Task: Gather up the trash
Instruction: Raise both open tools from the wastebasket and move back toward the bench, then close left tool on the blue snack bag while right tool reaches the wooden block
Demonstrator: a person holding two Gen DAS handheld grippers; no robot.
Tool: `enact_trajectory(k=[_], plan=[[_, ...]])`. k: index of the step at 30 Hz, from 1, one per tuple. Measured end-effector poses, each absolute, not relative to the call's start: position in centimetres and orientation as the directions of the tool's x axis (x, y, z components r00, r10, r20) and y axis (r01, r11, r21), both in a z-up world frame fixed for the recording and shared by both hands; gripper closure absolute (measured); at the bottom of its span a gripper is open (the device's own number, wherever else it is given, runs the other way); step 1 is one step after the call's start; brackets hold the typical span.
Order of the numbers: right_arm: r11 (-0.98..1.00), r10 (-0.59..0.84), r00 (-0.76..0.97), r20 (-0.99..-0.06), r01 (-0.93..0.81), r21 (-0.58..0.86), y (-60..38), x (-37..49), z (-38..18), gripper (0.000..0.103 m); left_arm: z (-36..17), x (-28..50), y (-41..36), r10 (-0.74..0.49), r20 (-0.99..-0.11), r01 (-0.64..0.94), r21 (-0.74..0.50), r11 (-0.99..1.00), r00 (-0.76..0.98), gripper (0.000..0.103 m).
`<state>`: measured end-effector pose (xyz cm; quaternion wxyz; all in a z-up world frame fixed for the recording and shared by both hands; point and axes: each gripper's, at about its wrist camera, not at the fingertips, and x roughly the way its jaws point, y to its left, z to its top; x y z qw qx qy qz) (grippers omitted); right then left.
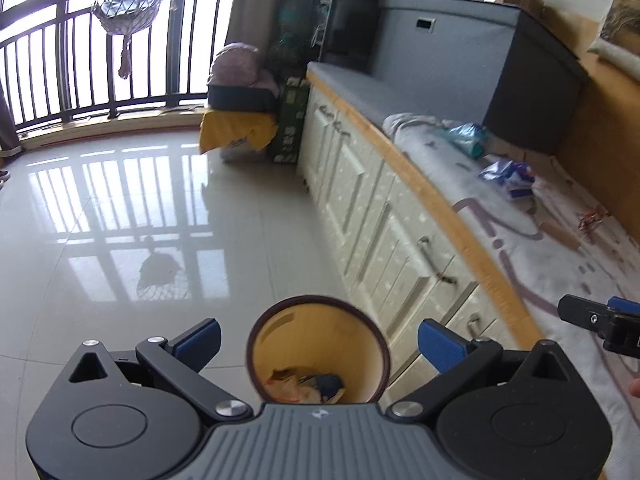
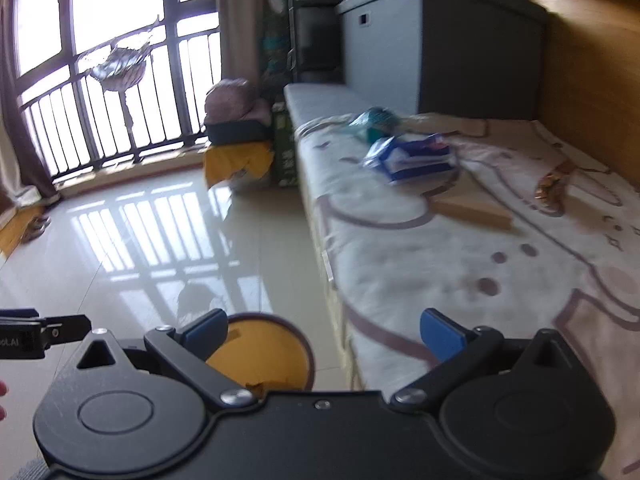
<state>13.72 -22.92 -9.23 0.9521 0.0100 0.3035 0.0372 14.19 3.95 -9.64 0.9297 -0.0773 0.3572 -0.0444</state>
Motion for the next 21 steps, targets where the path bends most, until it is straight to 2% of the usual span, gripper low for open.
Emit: enact_trajectory(k=[11, 21], plan=[[0.992, -0.069, 0.874, -0.482, 0.112, 0.061, -30.0, 13.1, -9.6, 0.0, -9.3, 14.6, -1.6, -0.229, -0.53, 0.124, -0.225, 0.966, 0.816, 0.0], [0.968, -0.178, 0.858, -0.482, 0.241, 0.071, -33.2, 16.5, -11.1, 0.0, -8.0, 19.0, -7.7, -0.331, -0.456, 0.287, -0.164, 0.944, 0.826, 0.0]])
